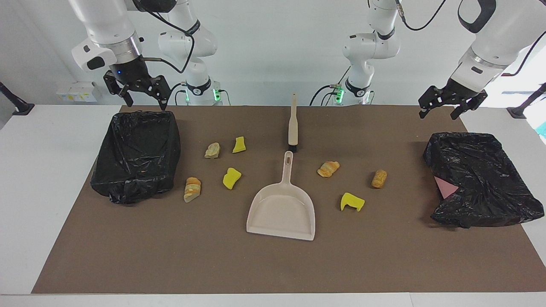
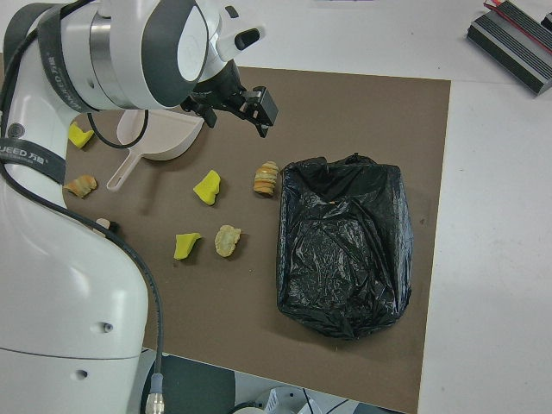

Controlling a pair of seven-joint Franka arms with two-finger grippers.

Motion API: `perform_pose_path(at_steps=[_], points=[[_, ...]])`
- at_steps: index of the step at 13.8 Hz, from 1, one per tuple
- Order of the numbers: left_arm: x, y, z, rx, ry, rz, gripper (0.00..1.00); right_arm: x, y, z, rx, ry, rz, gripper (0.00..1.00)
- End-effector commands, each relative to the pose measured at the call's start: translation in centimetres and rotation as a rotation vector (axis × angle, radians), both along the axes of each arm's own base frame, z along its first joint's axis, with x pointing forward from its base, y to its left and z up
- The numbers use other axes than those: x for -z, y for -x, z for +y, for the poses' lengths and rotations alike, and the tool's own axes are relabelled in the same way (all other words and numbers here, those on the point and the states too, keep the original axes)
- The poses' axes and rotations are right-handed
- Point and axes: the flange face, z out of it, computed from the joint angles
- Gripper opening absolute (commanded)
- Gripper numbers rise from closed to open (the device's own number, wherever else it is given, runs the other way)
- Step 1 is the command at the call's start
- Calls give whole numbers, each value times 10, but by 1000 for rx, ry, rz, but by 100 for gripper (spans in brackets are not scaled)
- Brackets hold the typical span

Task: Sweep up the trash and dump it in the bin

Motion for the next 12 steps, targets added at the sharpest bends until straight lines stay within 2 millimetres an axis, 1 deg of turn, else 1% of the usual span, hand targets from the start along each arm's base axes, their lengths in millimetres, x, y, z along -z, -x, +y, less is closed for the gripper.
perform_pose_path(at_steps=[1,7,8,11,12], points=[[0,9,-3,16,-13,3,100,-1,3,-2,-17,1,7,100],[3,8,-3,19,-13,1,100,-1,3,-3,-11,1,7,100],[6,7,-4,21,-13,4,100,-1,3,-2,-14,1,7,100],[9,8,-3,19,-13,7,100,-1,3,-4,-15,1,7,100],[14,9,-3,19,-14,16,100,-1,3,-5,-20,1,11,100]])
